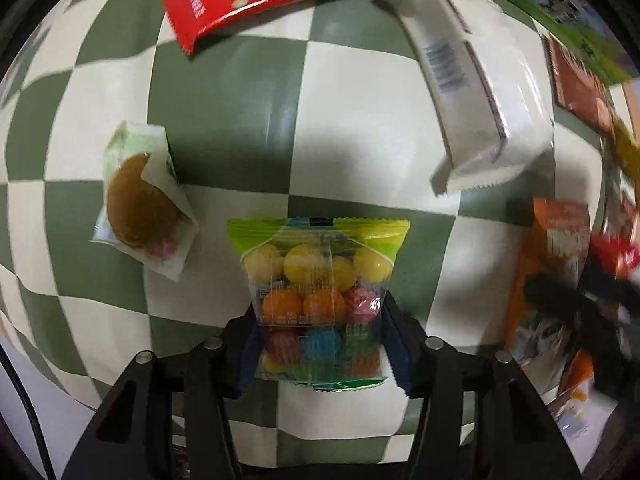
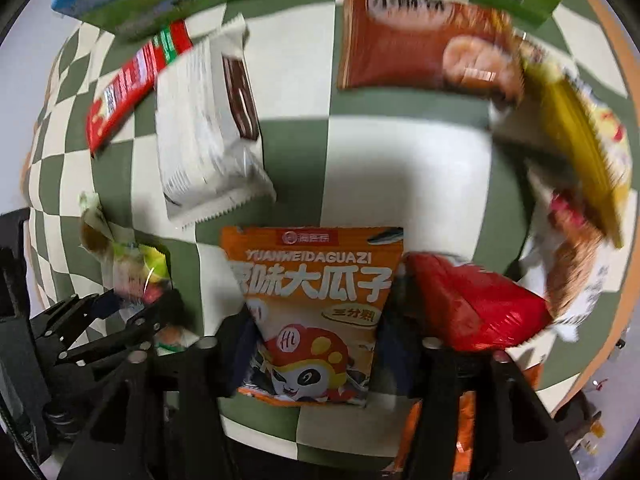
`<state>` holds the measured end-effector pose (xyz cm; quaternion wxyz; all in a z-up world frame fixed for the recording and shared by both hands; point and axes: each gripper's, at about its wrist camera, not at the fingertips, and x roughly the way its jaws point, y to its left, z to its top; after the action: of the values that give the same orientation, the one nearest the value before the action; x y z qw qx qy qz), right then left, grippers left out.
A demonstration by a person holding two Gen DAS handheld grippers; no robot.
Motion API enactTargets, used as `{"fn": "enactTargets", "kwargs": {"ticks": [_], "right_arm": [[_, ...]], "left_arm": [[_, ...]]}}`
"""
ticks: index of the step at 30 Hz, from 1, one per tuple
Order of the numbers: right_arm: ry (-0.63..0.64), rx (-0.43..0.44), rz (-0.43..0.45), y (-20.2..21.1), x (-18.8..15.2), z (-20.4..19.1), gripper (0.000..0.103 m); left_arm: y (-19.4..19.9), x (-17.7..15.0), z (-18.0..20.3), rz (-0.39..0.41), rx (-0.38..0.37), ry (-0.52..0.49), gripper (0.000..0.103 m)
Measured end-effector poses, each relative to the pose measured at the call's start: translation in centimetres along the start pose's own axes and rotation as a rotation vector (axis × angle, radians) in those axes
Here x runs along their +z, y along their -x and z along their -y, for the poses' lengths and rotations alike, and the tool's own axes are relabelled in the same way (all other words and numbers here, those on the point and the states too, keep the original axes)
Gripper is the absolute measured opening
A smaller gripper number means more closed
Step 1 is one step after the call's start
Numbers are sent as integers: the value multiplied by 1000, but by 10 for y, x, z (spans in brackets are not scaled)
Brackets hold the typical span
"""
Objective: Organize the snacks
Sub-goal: 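Grasp the candy bag with the left tool while the right tool grasps the orange seed bag, then lower both bags into the cardboard box and open both tools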
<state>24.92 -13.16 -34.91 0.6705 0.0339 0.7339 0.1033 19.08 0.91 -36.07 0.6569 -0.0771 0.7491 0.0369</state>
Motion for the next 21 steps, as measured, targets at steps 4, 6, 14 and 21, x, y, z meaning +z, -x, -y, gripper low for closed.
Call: {"fn": "enactTargets", "kwargs": {"ticks": [4,6,14,21], "right_arm": [[-51,43,7,4,-13,3,88],[-69,40,-2,0,-18,5,88],[-88,2,68,10,-29,18,54],[-86,91,111,47,-35,16,51]], "left_arm": [[-3,0,-18,-3,-69,62,60],[-1,3,-27,3,-74,71,60],[10,-3,-36,52,7,29,46],[56,-11,-24,128,-5,-19,46]]}}
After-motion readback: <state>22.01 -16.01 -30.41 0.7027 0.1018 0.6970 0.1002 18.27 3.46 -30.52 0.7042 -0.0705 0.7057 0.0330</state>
